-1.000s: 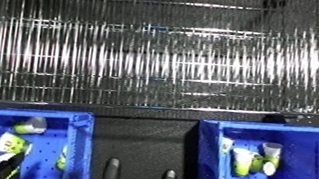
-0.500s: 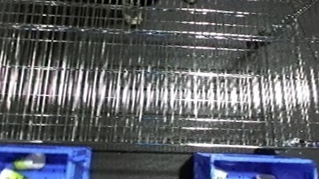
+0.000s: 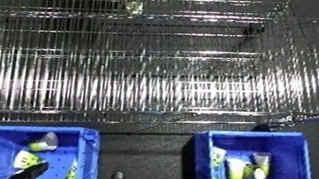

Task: Pick up the object and place it into the box

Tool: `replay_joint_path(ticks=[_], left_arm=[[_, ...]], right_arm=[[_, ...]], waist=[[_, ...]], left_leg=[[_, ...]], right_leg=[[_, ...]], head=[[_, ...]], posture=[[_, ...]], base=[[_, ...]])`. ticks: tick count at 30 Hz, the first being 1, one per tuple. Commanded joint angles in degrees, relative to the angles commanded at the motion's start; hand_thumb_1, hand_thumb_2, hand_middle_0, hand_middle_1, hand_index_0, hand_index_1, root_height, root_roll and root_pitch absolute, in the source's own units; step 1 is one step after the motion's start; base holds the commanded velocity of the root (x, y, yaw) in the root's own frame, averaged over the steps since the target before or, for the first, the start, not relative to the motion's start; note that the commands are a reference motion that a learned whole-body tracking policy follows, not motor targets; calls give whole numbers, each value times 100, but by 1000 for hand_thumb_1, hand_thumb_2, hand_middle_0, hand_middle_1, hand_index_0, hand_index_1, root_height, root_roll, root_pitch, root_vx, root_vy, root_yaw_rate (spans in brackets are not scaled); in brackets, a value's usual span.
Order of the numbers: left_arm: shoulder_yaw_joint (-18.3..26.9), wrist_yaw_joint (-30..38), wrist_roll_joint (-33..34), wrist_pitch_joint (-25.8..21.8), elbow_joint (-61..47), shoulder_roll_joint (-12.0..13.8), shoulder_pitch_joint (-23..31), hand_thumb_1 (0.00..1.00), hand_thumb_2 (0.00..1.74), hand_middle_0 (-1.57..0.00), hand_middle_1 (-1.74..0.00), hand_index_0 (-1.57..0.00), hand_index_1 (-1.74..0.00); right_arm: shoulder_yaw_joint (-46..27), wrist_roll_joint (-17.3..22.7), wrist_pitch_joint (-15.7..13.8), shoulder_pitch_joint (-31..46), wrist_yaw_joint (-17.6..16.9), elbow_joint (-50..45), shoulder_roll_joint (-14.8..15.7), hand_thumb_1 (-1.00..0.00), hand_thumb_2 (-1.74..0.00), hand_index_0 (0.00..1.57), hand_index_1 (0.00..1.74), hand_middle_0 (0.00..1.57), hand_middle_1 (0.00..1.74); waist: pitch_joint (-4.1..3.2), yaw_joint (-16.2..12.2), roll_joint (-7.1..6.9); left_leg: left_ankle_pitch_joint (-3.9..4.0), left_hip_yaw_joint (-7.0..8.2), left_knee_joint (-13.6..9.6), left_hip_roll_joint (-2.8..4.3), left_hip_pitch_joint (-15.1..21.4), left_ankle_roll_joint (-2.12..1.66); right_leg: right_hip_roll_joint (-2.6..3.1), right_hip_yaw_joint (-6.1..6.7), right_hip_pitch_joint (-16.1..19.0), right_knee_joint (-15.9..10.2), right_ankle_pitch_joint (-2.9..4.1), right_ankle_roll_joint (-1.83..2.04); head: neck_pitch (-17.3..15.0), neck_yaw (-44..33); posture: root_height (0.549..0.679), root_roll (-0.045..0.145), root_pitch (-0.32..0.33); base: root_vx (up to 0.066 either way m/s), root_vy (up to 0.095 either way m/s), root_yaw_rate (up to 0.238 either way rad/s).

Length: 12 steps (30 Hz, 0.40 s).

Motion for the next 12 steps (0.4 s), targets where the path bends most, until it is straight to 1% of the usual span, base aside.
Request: replay_joint_path(ticks=[2,4,9,12], left_arm=[[32,-11,27,52,37,-2,17,0,0,0,0,0,0],[51,-31,45,87,75,-4,34,0,0,0,0,0,0],[108,-57,-12,73,130,-20,65,0,0,0,0,0,0],[124,-53,1,66,132,-39,85,0,0,0,0,0,0]], right_arm=[[-12,-55,27,14,31,47,26,0,0,0,0,0,0],[-21,-101,35,28,54,89,51,0,0,0,0,0,0],[-45,-216,69,68,89,163,91,0,0,0,0,0,0],[-60,-238,85,93,92,194,107,0,0,0,0,0,0]], waist=[[-55,-7,-3],[-108,-22,-7],[-205,-61,-9],[-240,-74,-7]], left_leg=[[-20,24,0,9,38,12],[-37,46,0,16,71,31],[-98,102,0,38,167,67],[-132,118,0,48,216,80]], right_leg=[[-13,10,16,0,3,16],[-15,29,32,0,1,23],[-11,74,73,0,-26,17],[-5,91,97,0,-44,14]], head=[[-75,-44],[-117,-40],[-187,-72],[-192,-92]], posture=[[673,30,-4],[673,30,-6],[673,28,-12],[672,26,-16]], base=[[23,16,-95],[19,20,-84],[24,12,-66],[28,-4,-46]])
